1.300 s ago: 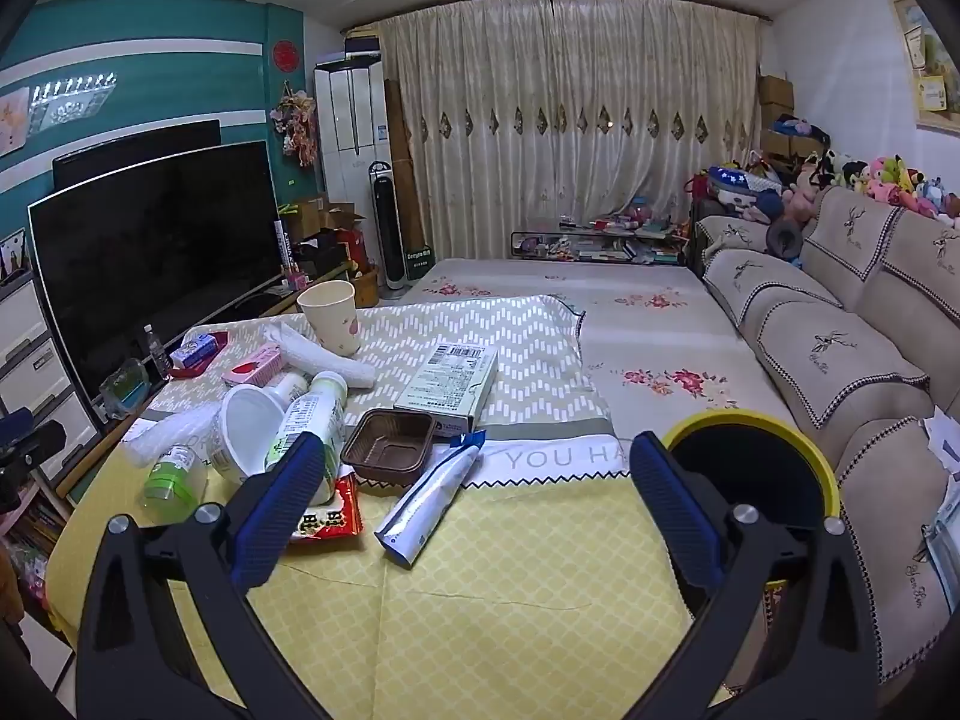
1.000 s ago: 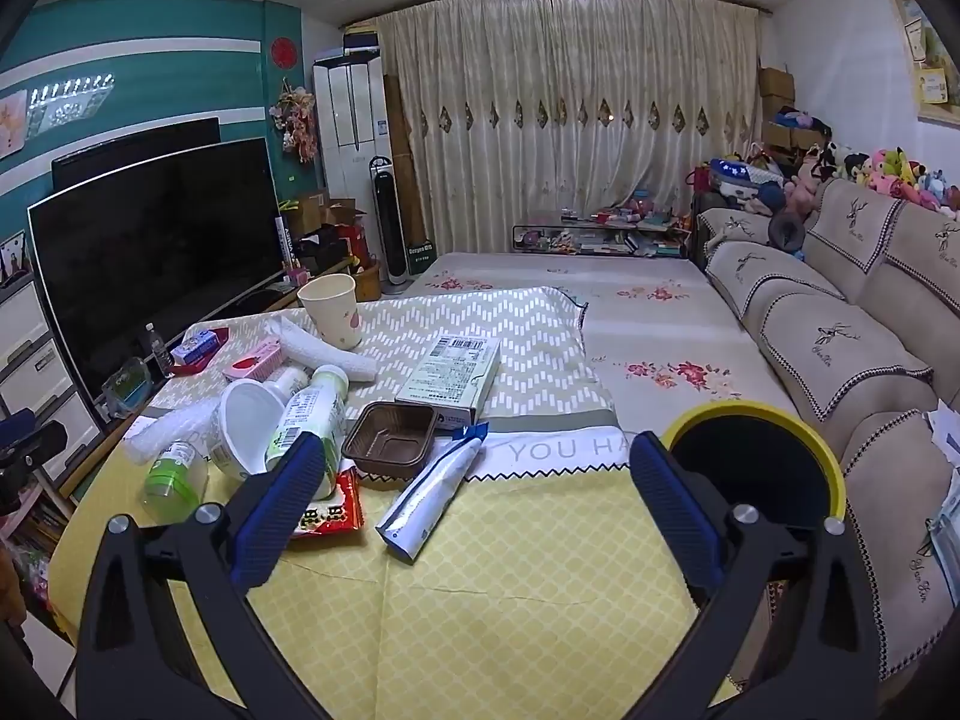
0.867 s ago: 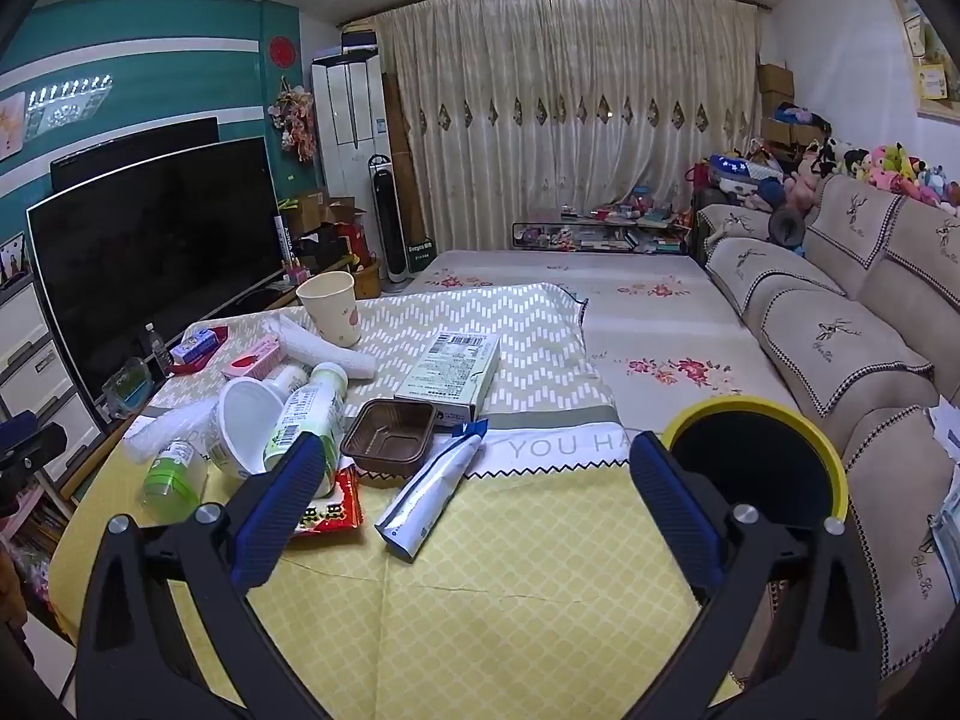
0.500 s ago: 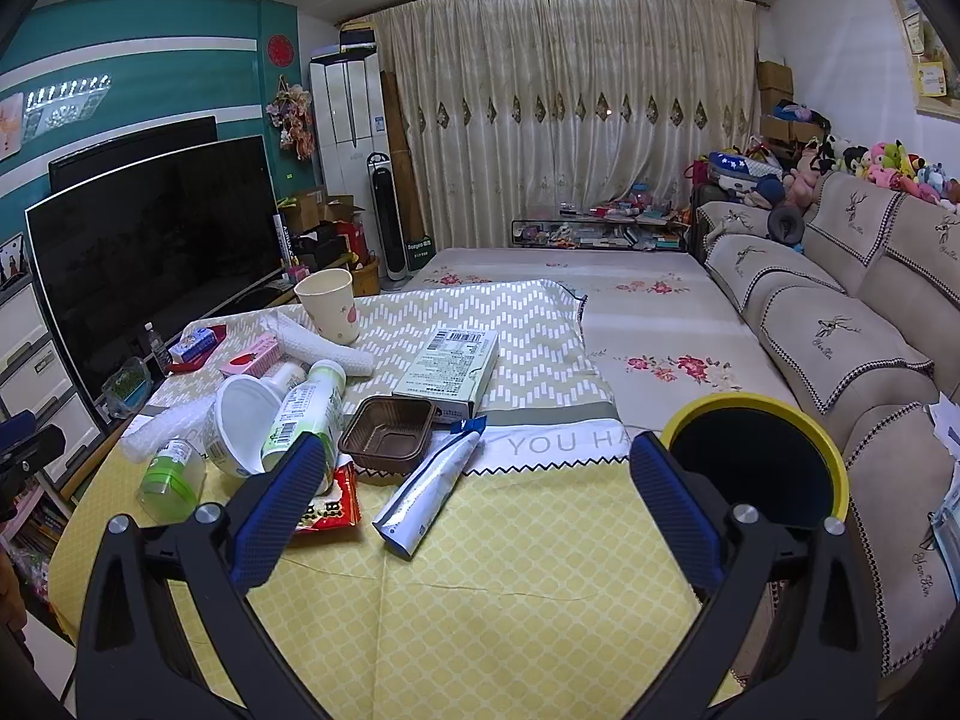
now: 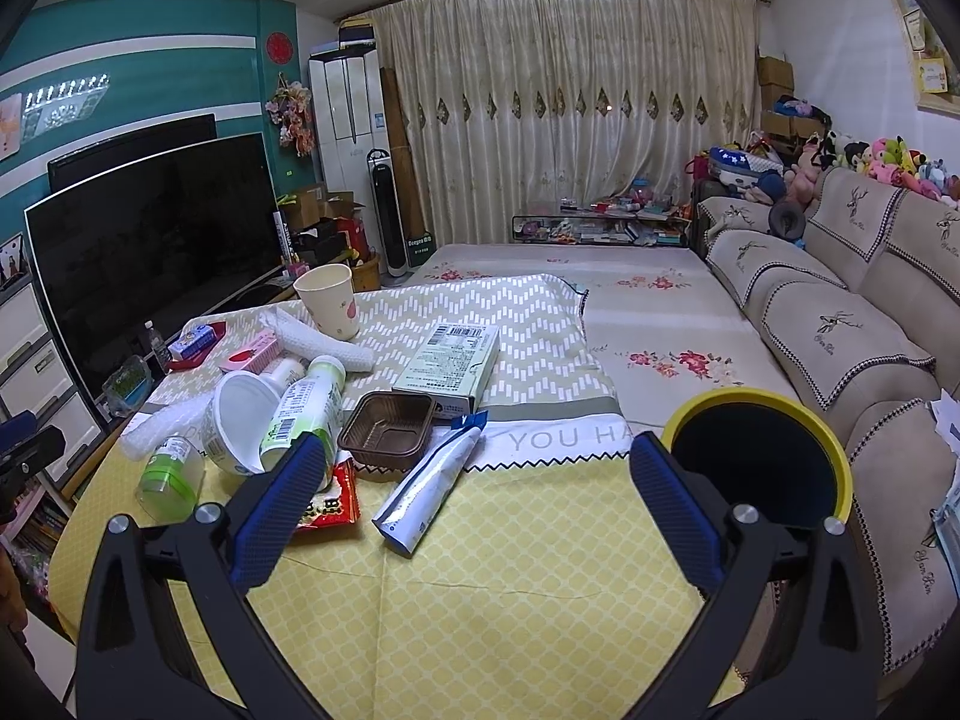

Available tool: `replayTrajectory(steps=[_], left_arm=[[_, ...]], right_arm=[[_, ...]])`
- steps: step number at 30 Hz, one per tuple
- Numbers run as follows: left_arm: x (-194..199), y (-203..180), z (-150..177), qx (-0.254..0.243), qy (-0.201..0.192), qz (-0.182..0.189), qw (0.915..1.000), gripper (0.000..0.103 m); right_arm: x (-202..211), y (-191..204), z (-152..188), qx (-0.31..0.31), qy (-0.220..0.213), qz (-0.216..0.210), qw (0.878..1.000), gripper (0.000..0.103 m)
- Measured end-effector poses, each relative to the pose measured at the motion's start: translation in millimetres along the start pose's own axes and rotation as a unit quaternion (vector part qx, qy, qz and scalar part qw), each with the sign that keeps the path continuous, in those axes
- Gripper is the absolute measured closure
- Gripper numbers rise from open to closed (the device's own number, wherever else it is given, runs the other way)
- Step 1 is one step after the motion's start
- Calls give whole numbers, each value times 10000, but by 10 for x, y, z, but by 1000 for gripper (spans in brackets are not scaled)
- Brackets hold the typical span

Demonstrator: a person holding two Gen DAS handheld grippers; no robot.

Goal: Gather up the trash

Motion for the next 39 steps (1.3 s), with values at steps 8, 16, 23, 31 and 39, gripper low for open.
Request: replayTrajectory(steps=[8,16,23,31,39], left_arm=[[3,-19,3,-5,13,5,10000,4],[-54,10,12,79,88,-17,9999,4],[-91,-29,-7,-1,113,1,9999,4],[-122,-49,-4,-18,140,32,9999,4],[-137,-54,7,-25,144,46,9999,4]], right_arm=[[-6,2,10,-4,4,3,10000,6],[-14,1,18,-9,13,4,10000,6],[-53,-12,55,-32,51,6,10000,6],[-57,-39,49,-54,101,3,9999,6],[-56,-36,66,-51,119,-1,9999,6]])
Point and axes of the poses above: each gripper's, at about its wrist camera, not at the fingertips, and x roughly against the way its jaws point, y to its left, z to its underside, the point moved 10 cm from there along -x, roughly the way its jaws point, and after that the axes turned 15 degrees about z, right-handed, at the moved point
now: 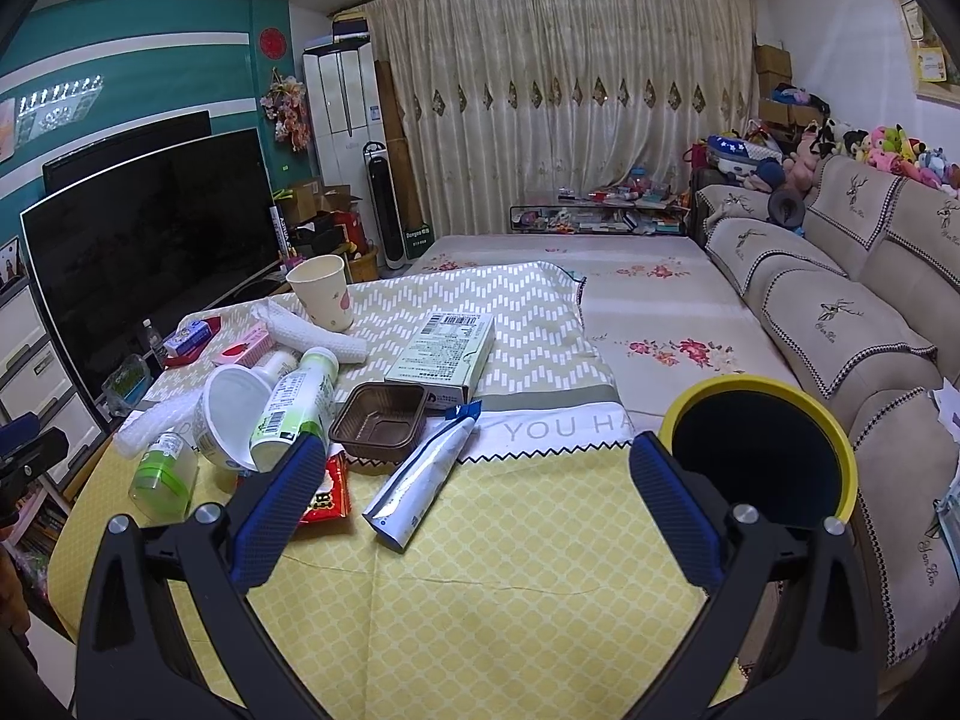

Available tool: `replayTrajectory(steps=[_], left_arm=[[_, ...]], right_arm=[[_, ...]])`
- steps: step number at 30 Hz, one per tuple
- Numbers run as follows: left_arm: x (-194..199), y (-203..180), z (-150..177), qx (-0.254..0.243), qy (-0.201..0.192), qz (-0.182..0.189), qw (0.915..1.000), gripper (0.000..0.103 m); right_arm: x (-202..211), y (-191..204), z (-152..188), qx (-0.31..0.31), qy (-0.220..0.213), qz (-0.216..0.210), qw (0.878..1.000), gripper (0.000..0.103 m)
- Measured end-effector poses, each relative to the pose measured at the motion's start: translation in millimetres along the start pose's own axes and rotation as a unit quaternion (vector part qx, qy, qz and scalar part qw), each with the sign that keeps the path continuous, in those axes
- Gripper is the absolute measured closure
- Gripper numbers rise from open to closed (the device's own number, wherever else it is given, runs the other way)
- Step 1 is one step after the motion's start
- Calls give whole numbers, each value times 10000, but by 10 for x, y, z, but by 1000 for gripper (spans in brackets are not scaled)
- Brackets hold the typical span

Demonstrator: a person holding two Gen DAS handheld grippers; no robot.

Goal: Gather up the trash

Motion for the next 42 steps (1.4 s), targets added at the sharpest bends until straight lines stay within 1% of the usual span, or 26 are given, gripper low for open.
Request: replayTrajectory(steps=[10,16,18,21,23,28,31,35,38,42], left_arm=[[-42,3,33,15,40,25,10000,4],[-79,35,53,50,71,51,9999,4],[-105,60,62,70,89,65,9999,4],[-144,87,73,90,102,84,9999,4],[-171,107,79,110,114,98,9998,4],[-230,182,86,158,141,128,9997,4],[-253,243,90,211,153,132,9996,4],[-292,320,98,270,181,117,9994,4],[-325,347,122,301,214,116,9992,4],[-374,351,151,331,254,149,9990,4]], right_arm=[[-18,3,17,2,42,5,10000,6],[-87,21,4,12,106,-4,9999,6],[-141,56,-12,22,170,-67,9998,6],[-321,144,-76,32,305,-102,9995,6],[-516,220,-157,43,439,-79,9990,6],[-1106,492,-286,-68,1040,-220,9943,6],[-1437,625,-299,-24,1315,-72,9913,6],[-1678,725,-287,26,1459,110,9892,6],[-1802,806,-240,110,1631,155,9864,6],[-1943,845,-204,238,1746,333,9838,6]])
Point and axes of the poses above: each gripper's, at about its wrist camera, not at the fingertips, and x roughly against the way its jaws point, y to its left, z to its underside, the point moved 10 cm from there along -x, roughly the way its jaws point, and after that the axes turned 15 degrees about z, right-handed, at the moved point
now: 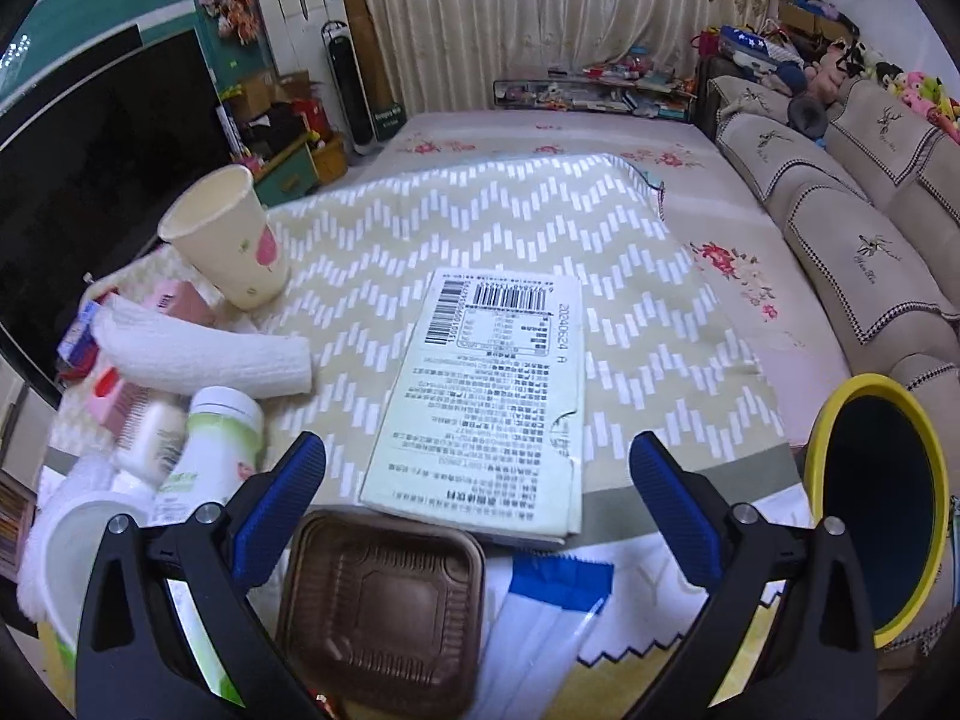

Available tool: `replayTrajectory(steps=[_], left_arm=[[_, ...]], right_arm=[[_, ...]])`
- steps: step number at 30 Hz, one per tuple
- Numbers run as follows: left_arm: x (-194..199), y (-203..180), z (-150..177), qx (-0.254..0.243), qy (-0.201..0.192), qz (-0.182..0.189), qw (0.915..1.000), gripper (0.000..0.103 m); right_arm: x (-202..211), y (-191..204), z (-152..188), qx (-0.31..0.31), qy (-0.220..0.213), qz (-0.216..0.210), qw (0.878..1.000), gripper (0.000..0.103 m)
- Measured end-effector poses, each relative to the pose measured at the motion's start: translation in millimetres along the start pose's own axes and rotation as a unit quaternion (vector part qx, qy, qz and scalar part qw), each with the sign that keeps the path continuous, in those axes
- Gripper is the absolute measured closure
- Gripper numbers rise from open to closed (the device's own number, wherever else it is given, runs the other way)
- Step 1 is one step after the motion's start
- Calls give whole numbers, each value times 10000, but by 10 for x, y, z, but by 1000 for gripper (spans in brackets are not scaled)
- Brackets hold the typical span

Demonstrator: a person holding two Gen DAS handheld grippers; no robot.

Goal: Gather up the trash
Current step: 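Grasp the white paper box with the right gripper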

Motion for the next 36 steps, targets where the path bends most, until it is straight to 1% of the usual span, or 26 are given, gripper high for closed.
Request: replayTrajectory(steps=[2,3,4,5,7,10,17,21,24,27,32,36], left_arm=[[-15,-3,10,-4,24,9,10000,4],[-24,-10,17,-7,38,16,10000,4],[-30,-12,20,-10,45,19,10000,4],[-33,-21,23,-14,48,20,10000,4],[-31,-27,21,-16,44,26,10000,4],[-29,-39,20,-23,38,33,10000,4],[-46,-51,31,-51,80,39,9999,4],[-66,-76,30,-89,101,38,9999,4],[-95,-112,35,-115,122,67,9998,4],[-159,-175,36,-154,184,107,9997,4],[-201,-322,10,-288,226,141,9992,4],[-190,-394,-26,-410,216,106,9989,4]], right_arm=[[-69,0,2,0,88,62,9999,8],[-87,-4,0,-11,106,82,9999,10],[-108,-8,4,-11,133,100,9999,16],[-128,-12,12,-14,177,103,9998,20],[-161,-1,32,-42,275,-15,9996,33],[-157,-10,37,-93,295,-92,9995,34],[-9,-133,-53,-259,64,-220,9994,34],[180,-339,-104,-409,-121,-318,9986,35],[323,-603,-91,-577,-224,-355,9975,35],[362,-753,-85,-652,-230,-396,9968,35],[432,-777,-20,-652,-178,-714,9952,35],[603,-810,-25,-696,-249,-1009,9921,35]])
Point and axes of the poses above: each gripper's, at about its wrist camera, not at the fingertips, and x roughly against the way its jaws point, y to its left, z to its underside, the point moved 10 cm from there along -x, roughly the way its jaws point, and after that the axes turned 15 degrees about z, right-handed, at the moved point
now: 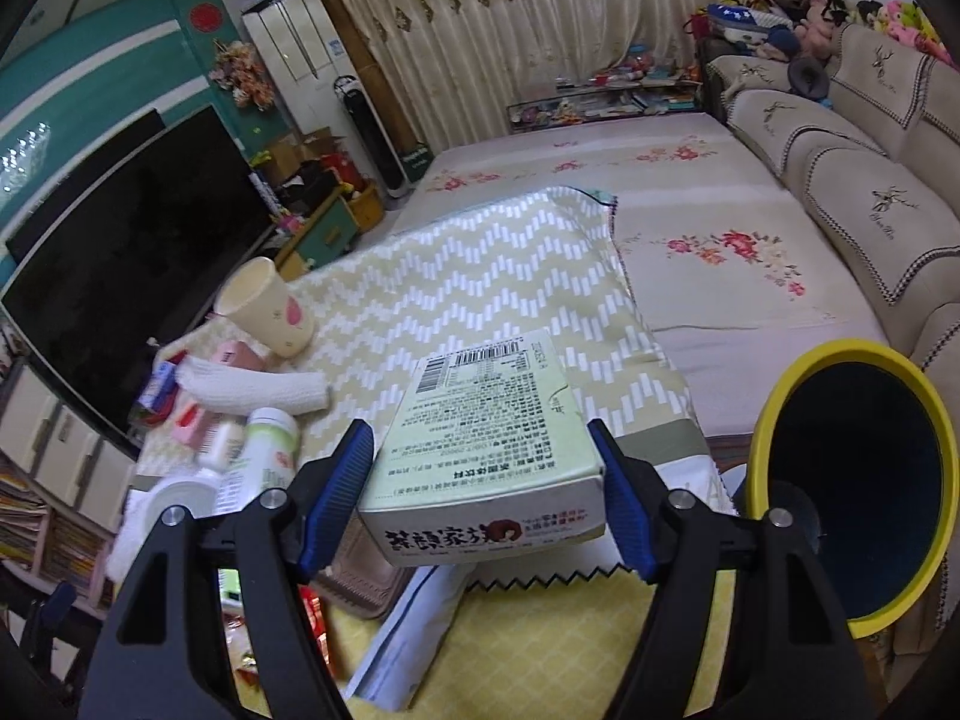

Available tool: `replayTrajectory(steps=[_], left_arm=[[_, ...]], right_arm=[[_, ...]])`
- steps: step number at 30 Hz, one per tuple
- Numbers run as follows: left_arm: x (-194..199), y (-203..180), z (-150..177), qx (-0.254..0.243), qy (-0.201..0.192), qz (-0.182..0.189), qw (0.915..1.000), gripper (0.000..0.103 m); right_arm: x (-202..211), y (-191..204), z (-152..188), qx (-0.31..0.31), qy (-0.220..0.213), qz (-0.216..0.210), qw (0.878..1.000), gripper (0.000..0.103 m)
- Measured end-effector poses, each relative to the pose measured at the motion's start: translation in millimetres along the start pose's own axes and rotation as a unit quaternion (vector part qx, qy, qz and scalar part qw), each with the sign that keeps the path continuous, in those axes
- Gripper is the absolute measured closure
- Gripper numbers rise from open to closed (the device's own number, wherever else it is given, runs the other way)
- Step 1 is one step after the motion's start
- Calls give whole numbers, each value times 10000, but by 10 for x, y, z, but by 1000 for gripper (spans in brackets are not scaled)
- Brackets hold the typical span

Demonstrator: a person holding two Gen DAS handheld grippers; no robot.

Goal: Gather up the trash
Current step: 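Grasp the white paper box with the right gripper, then carry the white box over the yellow bin and open the right gripper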

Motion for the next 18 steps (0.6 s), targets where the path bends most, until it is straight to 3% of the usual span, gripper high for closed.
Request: replayTrajectory(steps=[6,11,15,16,18], left_arm=[[-29,-30,-20,-3,22,49,10000,4],[-71,-69,-7,-44,69,116,9999,4],[-111,-124,-26,-100,73,159,9998,4],[-123,-143,-28,-122,80,164,9998,4],[-155,-192,-25,-167,105,168,9997,4]], right_arm=[[322,-237,-50,-3,-271,43,9996,35],[524,-936,-79,-348,-492,585,9965,35],[413,-1599,-20,-725,-366,1156,9900,35],[342,-1761,10,-829,-296,1297,9876,48],[155,-2045,95,-1032,-66,1483,9835,53]])
Point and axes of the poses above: each gripper's, at about its wrist camera, not at the fingertips, and x roughly against the way its jaws point, y to its left, z to its underside, the point moved 10 cm from there along -x, roughly the way its jaws point, and after that the axes turned 15 degrees about z, right-handed, at the moved point
